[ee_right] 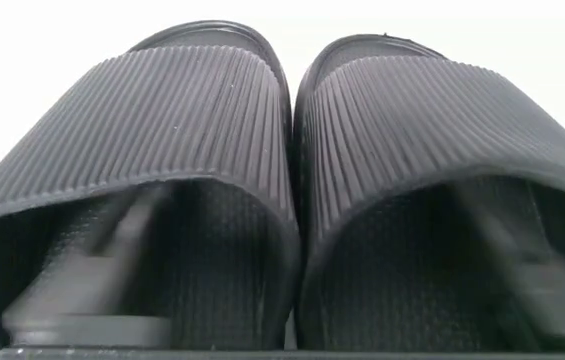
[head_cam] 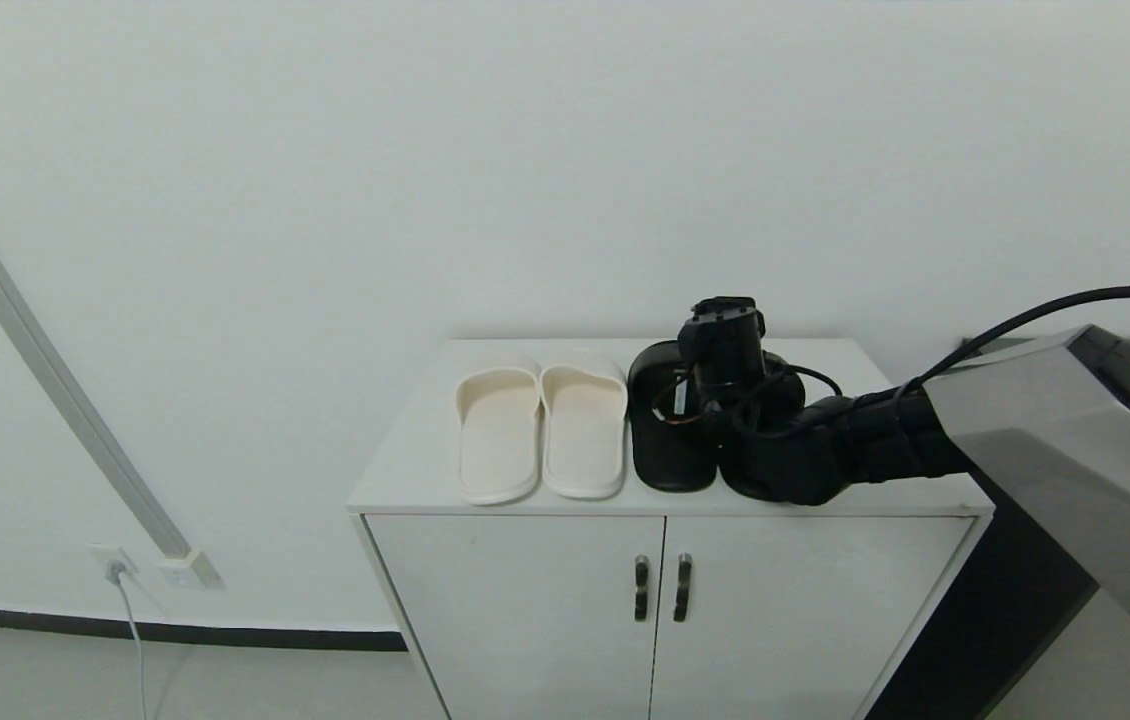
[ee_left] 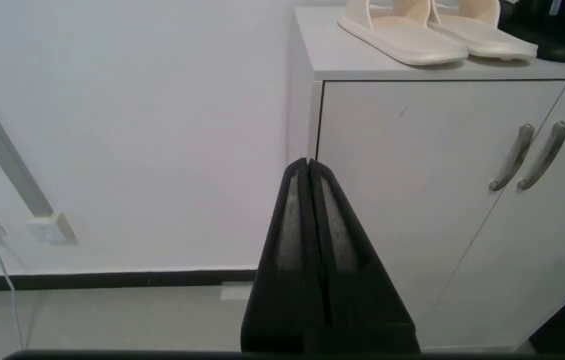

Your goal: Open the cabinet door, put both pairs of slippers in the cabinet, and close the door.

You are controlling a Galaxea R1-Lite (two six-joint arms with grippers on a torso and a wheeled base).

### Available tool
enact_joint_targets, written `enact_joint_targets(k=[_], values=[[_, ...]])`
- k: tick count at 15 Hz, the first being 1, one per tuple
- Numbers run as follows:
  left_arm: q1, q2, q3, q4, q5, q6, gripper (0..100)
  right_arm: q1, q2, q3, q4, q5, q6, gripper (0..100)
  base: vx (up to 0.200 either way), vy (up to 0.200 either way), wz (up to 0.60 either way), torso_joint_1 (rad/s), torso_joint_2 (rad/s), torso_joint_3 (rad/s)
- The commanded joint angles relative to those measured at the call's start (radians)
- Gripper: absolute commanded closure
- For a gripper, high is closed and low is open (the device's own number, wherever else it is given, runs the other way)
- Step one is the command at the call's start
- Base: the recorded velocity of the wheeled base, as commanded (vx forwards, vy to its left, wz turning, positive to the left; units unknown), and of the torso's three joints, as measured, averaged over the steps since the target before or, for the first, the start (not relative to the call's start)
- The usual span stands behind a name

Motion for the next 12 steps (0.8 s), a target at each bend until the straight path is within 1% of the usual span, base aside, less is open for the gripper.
enact_joint_targets(k=[1, 6, 8, 9, 10, 12], values=[[0.000, 0.000, 0.000, 0.000, 0.000, -0.001, 100, -0.001, -0.008, 0.000, 0.001, -0.005, 0.000, 100, 0.000, 0.000, 0.00, 0.000, 0.00, 0.000], [0.000, 0.000, 0.000, 0.000, 0.000, -0.001, 100, -0.001, -0.097, 0.044, 0.001, -0.008, -0.024, 100, 0.000, 0.000, 0.00, 0.000, 0.00, 0.000], [0.000, 0.000, 0.000, 0.000, 0.000, -0.001, 100, 0.013, -0.204, 0.144, 0.002, -0.002, -0.053, 100, 0.000, 0.000, 0.00, 0.000, 0.00, 0.000], [0.000, 0.000, 0.000, 0.000, 0.000, 0.001, 100, 0.032, -0.275, 0.225, -0.004, 0.020, -0.084, 100, 0.000, 0.000, 0.00, 0.000, 0.00, 0.000], [0.000, 0.000, 0.000, 0.000, 0.000, 0.002, 100, 0.047, -0.336, 0.308, -0.024, 0.084, -0.119, 100, 0.000, 0.000, 0.00, 0.000, 0.00, 0.000], [0.000, 0.000, 0.002, 0.001, 0.001, 0.006, 100, 0.085, -0.492, 0.515, -0.094, 0.281, -0.187, 100, 0.000, 0.000, 0.00, 0.000, 0.00, 0.000]])
